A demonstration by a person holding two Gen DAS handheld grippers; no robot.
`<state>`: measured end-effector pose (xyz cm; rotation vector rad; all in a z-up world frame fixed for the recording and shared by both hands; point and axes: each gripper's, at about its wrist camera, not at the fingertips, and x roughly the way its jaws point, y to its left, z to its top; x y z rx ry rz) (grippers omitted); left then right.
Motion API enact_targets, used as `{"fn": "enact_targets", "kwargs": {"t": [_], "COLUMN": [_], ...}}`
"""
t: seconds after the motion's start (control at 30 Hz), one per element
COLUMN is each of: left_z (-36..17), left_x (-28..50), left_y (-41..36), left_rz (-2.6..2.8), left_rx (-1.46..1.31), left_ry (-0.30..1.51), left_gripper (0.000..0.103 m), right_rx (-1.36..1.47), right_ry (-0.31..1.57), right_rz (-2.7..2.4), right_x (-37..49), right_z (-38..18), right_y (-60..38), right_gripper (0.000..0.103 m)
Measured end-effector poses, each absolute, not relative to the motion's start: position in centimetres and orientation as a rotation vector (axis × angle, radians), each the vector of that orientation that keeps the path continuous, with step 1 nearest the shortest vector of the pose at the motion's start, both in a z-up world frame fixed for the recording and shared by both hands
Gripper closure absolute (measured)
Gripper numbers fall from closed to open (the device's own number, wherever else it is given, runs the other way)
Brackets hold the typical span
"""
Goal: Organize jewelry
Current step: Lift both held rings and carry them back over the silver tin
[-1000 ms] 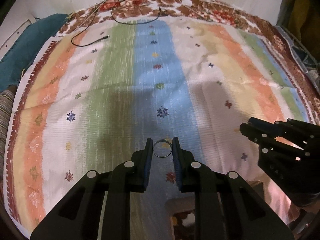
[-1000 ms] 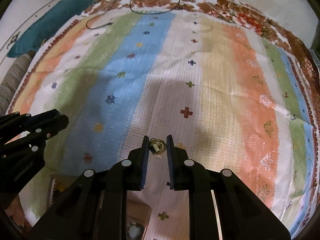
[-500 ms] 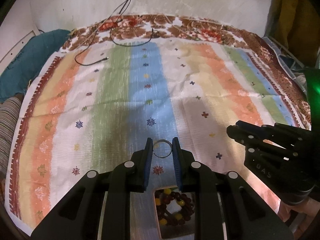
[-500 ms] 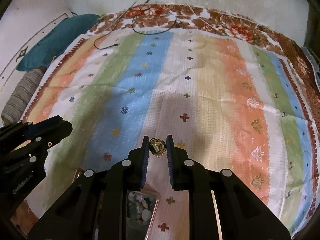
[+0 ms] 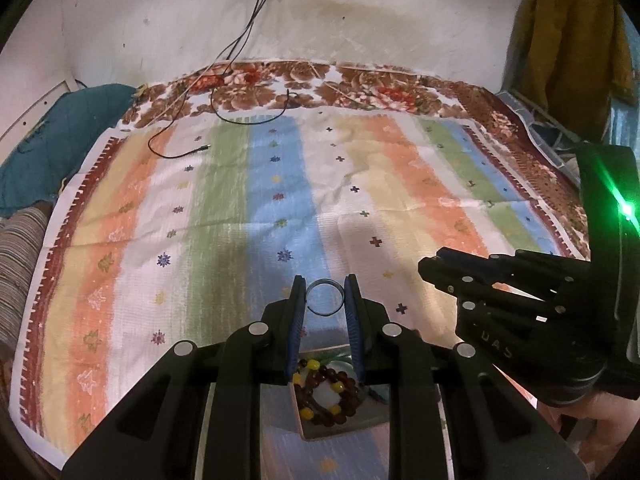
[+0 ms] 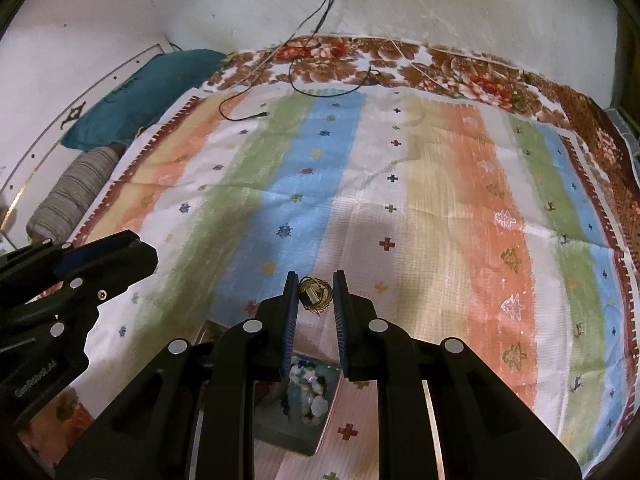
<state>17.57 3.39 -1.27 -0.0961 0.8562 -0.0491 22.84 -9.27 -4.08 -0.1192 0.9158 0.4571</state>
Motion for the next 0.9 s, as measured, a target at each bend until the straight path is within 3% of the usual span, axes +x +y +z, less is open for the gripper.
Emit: {"fn": "enact_targets", "kwargs": {"t": [0.7,0.73,0.83,0.9], "left_z": [0.4,0.3,0.3,0.4], "left_x": [13.6,13.6,13.6,13.7], "left_y": [2.7,2.9,3.3,3.6], "left_rz": [-0.086,-0.082,-0.079,-0.077], "left_rx": [-0.117,-0.117,-0.136,-0.147], "left_ry": [0.831,0.834,0.838,0.838], "left_gripper": [0.084,0.083,0.080,0.073], "right_rx": [-0.092,-0.091,-0.075,-0.069], "right_ry": [0.926,0.928,0.931,0.930], "right_rz": [0.540,0.539,0.535,0.529], "right_x": [18.9,19.0,19.1,19.1], "right_z": [-3.5,-3.5,-3.4,-3.3], "right_y": [-9.9,-10.0,-10.3,-10.6], "right_gripper": [0.084,0.083,0.067,0.066]}}
